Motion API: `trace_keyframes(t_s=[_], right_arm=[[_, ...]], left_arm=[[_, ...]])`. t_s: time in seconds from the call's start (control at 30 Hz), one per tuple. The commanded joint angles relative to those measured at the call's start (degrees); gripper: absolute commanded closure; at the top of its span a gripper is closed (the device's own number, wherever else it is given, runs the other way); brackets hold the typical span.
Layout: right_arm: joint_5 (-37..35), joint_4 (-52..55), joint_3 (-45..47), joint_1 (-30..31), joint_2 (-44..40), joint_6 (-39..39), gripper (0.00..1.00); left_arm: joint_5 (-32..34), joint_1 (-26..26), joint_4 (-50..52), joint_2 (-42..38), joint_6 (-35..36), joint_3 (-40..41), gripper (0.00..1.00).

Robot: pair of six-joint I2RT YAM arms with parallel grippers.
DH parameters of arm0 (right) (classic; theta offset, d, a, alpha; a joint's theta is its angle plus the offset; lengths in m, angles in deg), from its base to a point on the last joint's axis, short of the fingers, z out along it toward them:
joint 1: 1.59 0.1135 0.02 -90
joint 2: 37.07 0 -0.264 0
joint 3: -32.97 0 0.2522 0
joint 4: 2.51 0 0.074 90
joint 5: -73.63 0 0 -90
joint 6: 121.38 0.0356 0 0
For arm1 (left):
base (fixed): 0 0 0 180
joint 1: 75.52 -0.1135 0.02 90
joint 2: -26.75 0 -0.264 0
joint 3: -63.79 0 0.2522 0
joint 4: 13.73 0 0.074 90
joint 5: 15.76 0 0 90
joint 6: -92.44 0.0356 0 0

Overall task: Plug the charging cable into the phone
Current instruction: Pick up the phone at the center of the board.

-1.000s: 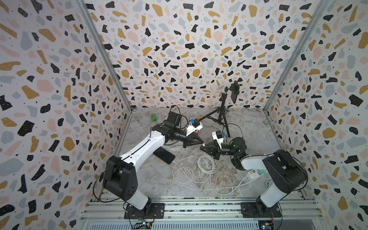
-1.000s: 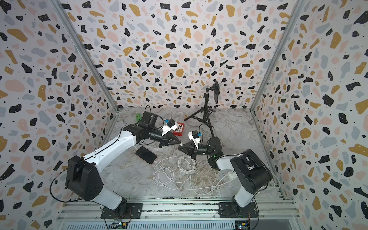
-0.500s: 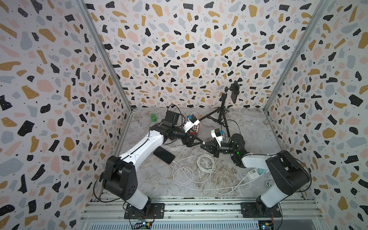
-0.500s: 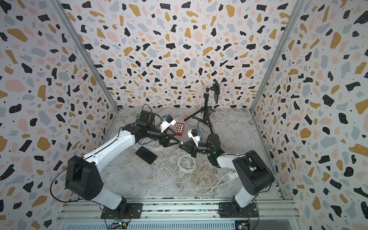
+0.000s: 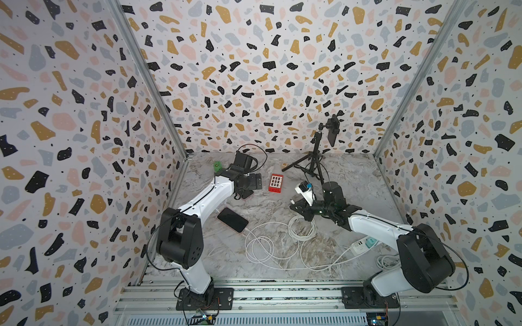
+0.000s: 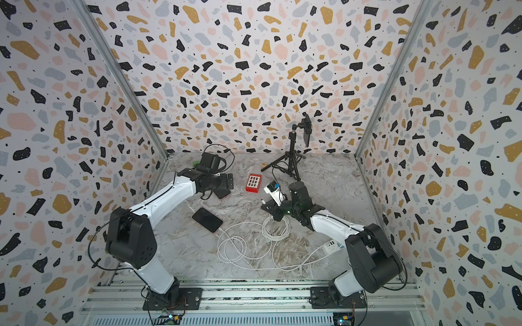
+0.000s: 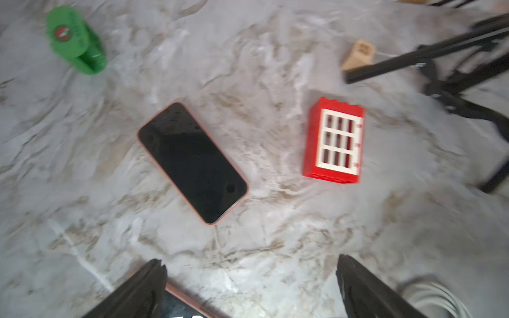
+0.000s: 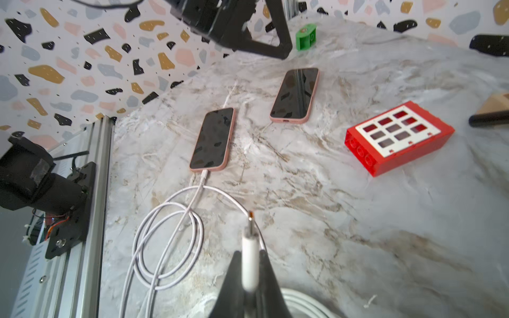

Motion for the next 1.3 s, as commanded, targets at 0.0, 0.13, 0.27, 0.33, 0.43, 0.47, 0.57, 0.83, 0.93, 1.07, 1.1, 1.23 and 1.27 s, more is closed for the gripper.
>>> trace_keyframes(t_s=[0.0, 0.13, 0.27, 0.33, 0.43, 0.47, 0.57, 0.83, 0.93, 1.07, 1.1, 1.23, 1.27], right_arm=[[-1.9, 6.1, -2.4, -0.1, -1.9, -2.8, 1.00], [-1.8, 6.8, -2.3, 0.0, -2.1, -2.9, 1.00], [-1.6, 7.3, -2.2, 0.1, -2.0, -3.1, 1.00], [-1.6, 7.6, -2.1, 0.2, -2.1, -3.2, 1.00], [-1.9, 7.9, -2.1, 0.5, -2.1, -3.5, 1.00], [-1.9, 8.1, -2.1, 0.6, -2.0, -3.5, 1.00], [-1.3, 8.3, -2.5, 0.9, -1.2, -3.2, 1.00], [0.3, 9.6, -5.6, 2.6, 3.2, 0.0, 1.00], [0.7, 9.6, -6.1, 3.1, 3.8, 0.2, 1.00], [1.0, 9.7, -6.4, 3.5, 4.3, 0.5, 1.00], [1.0, 9.6, -6.4, 3.5, 4.4, 0.6, 1.00], [0.7, 9.6, -6.6, 3.7, 4.6, 0.9, 1.00], [0.5, 9.5, -6.6, 3.7, 4.7, 1.2, 1.00]], left_arm=[[6.5, -1.8, 6.8, 4.5, -7.3, -4.4, 0.00], [3.8, -4.3, 7.9, 10.7, -13.5, -7.8, 0.00], [0.6, -5.6, 12.2, 17.9, -17.6, -14.6, 0.00], [-2.0, -6.1, 14.1, 21.0, -19.1, -17.3, 0.00], [-4.2, -6.3, 13.8, 24.1, -20.2, -20.1, 0.00], [-4.2, -6.3, 13.9, 24.9, -20.3, -21.3, 0.00], [-3.6, -6.4, 14.5, 26.9, -20.9, -24.6, 0.00], [-3.8, -7.1, 20.9, 34.7, -22.3, -31.4, 0.00], [-3.0, -7.5, 21.8, 35.3, -22.5, -31.1, 0.00], [-2.3, -8.0, 22.4, 35.3, -22.7, -30.1, 0.00], [-2.2, -8.0, 22.3, 35.0, -22.5, -30.0, 0.00], [-3.3, -8.0, 21.7, 35.6, -21.4, -30.6, 0.02], [-3.3, -8.0, 21.8, 36.0, -21.3, -30.7, 0.05]])
